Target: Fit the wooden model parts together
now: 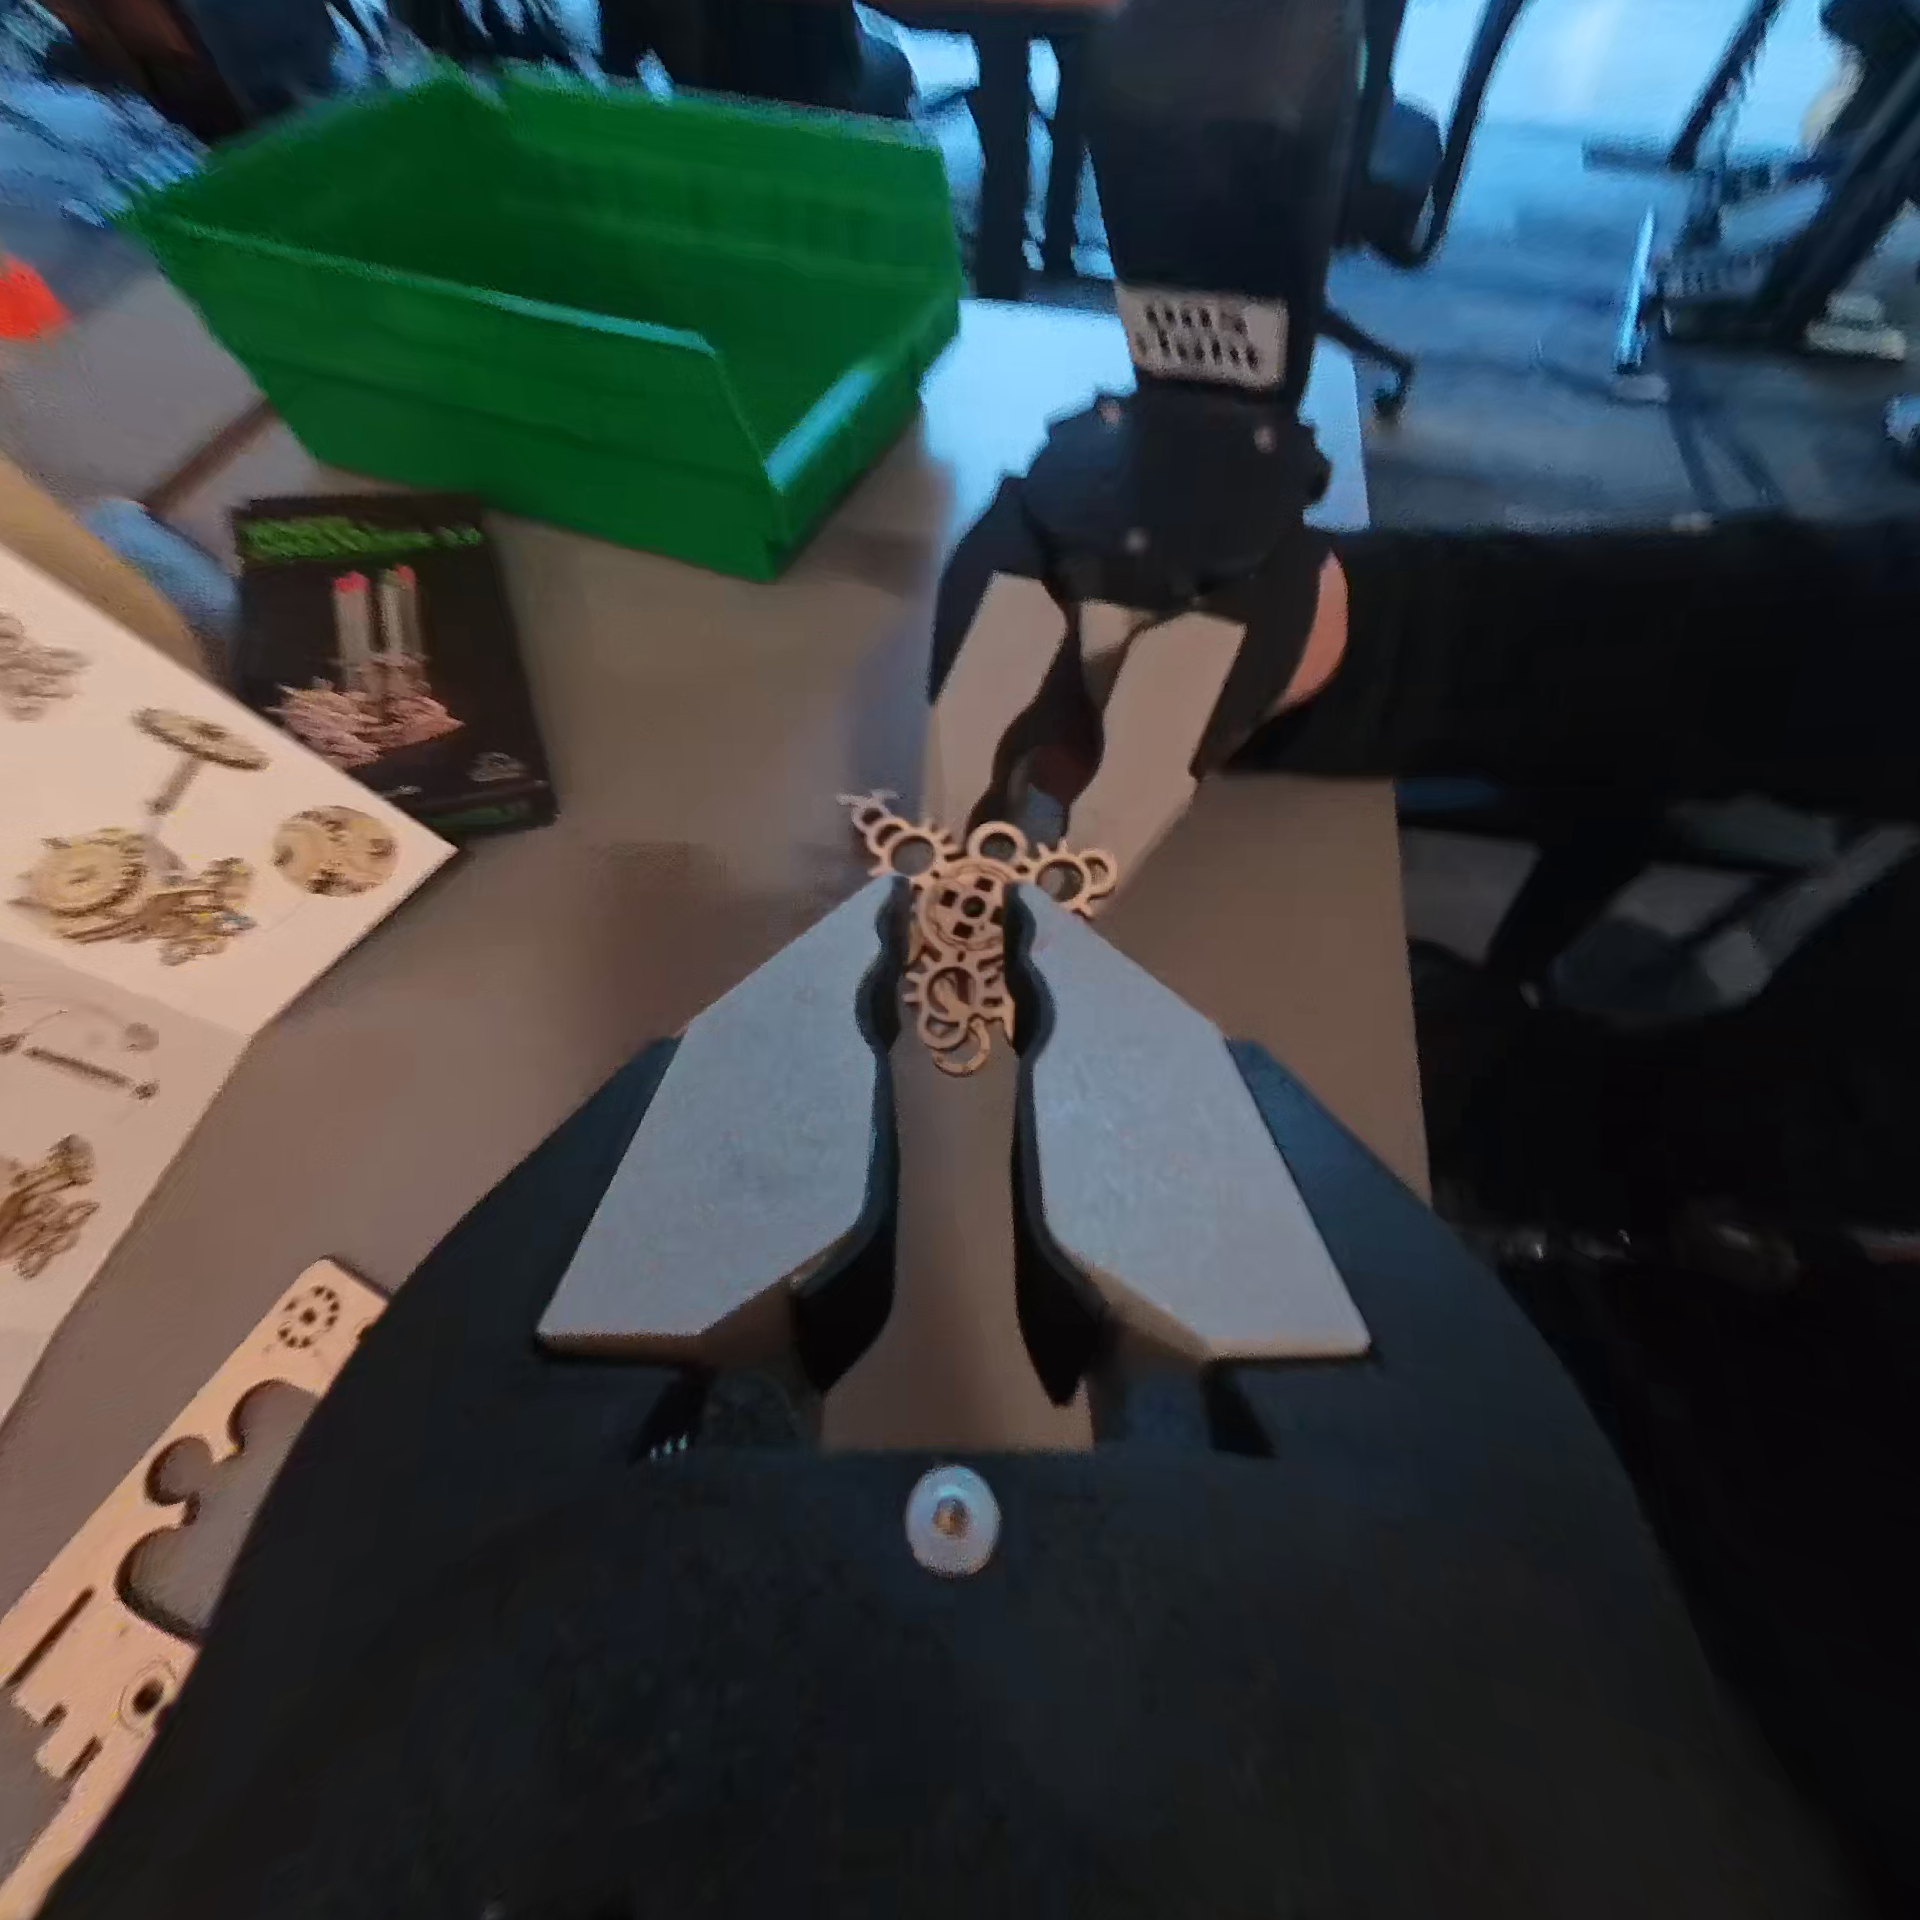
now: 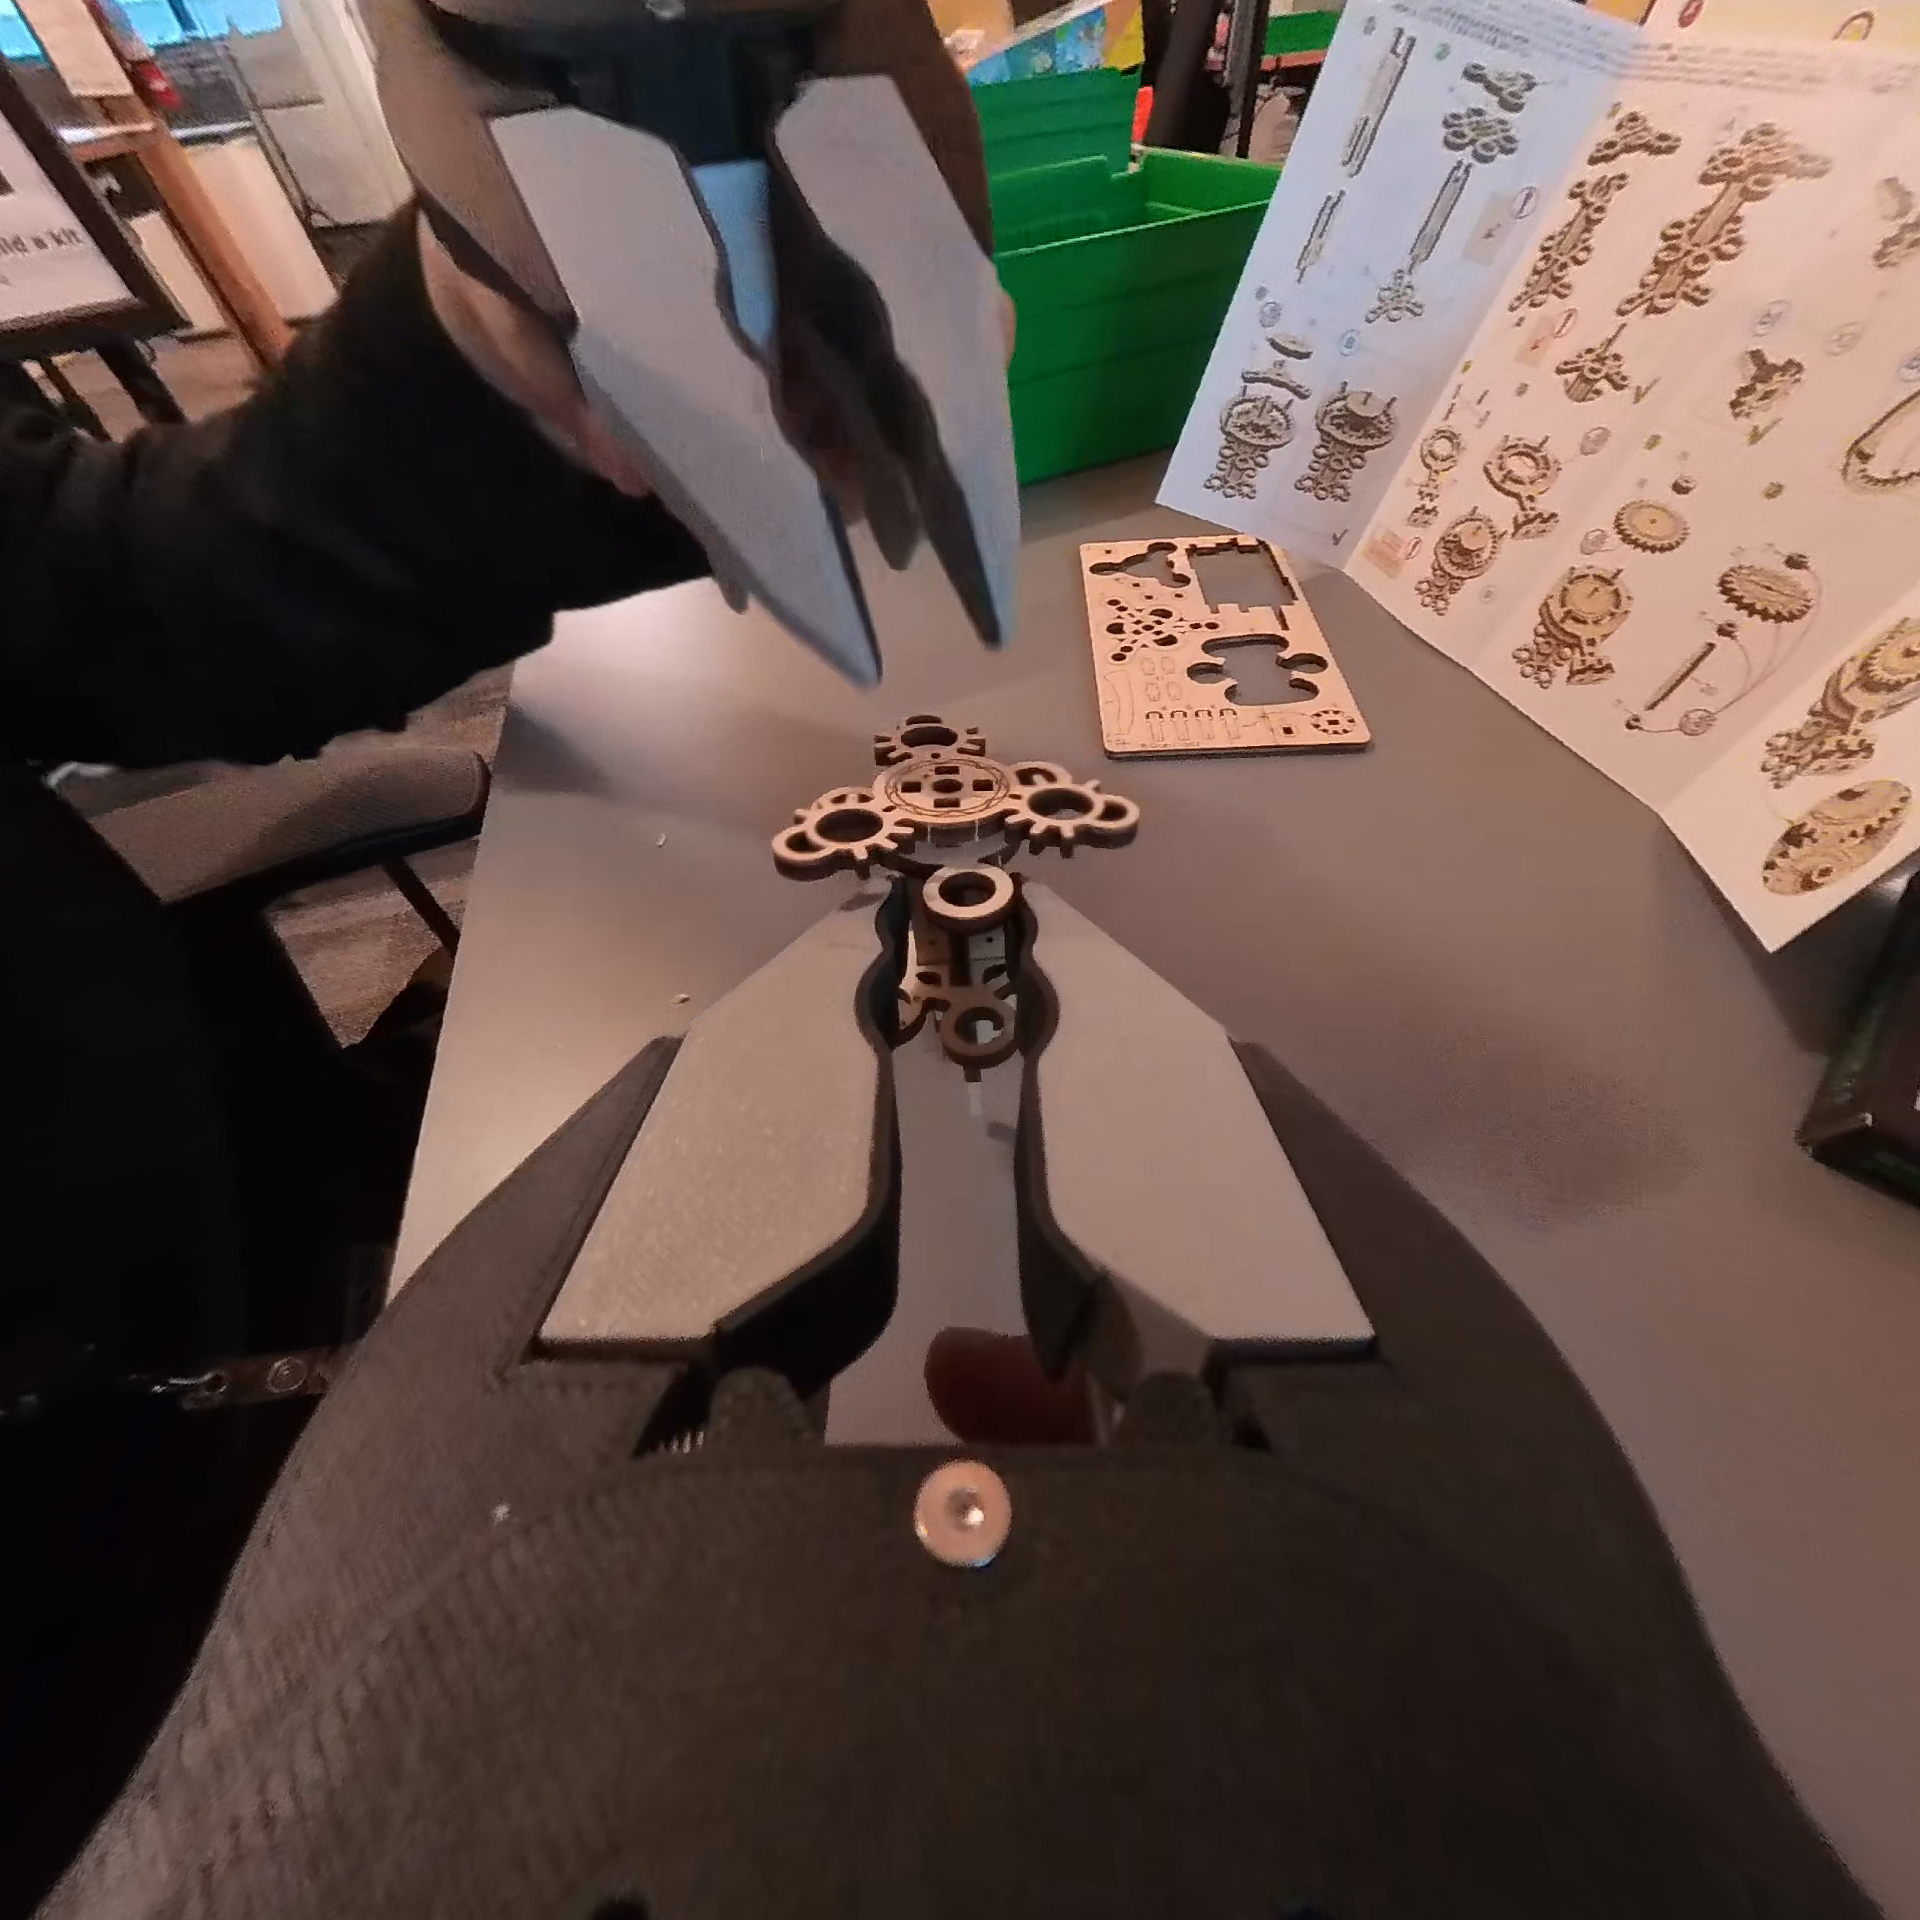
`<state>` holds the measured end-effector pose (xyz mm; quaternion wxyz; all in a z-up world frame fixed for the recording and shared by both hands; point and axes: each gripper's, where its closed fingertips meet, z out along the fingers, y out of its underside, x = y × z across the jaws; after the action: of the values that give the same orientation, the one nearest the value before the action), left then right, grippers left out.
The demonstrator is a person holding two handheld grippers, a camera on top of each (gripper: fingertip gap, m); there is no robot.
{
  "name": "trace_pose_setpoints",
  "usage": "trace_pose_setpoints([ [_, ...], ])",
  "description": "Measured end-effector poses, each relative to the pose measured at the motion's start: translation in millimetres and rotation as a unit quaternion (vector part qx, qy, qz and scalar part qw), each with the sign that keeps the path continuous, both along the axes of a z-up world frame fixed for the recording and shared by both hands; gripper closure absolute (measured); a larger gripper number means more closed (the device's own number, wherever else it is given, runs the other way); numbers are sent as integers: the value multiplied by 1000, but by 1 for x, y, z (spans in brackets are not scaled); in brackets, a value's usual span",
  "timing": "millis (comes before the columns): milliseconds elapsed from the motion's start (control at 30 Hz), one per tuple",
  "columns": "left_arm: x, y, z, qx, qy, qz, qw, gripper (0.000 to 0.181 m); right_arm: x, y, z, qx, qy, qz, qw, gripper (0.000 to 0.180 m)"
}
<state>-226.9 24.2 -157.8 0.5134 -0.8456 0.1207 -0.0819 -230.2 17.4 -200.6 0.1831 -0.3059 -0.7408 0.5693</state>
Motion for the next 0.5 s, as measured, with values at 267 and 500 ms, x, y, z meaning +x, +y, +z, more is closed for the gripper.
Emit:
trace_pose_setpoints([
  [267, 10, 9, -17, -98, 78, -71, 990, 181, 0, 0, -2, 6, -4, 3, 1000, 166],
  [500, 11, 5, -24, -171, 115, -109, 973, 181, 0, -2, -5, 24, 0, 10, 1000, 166],
])
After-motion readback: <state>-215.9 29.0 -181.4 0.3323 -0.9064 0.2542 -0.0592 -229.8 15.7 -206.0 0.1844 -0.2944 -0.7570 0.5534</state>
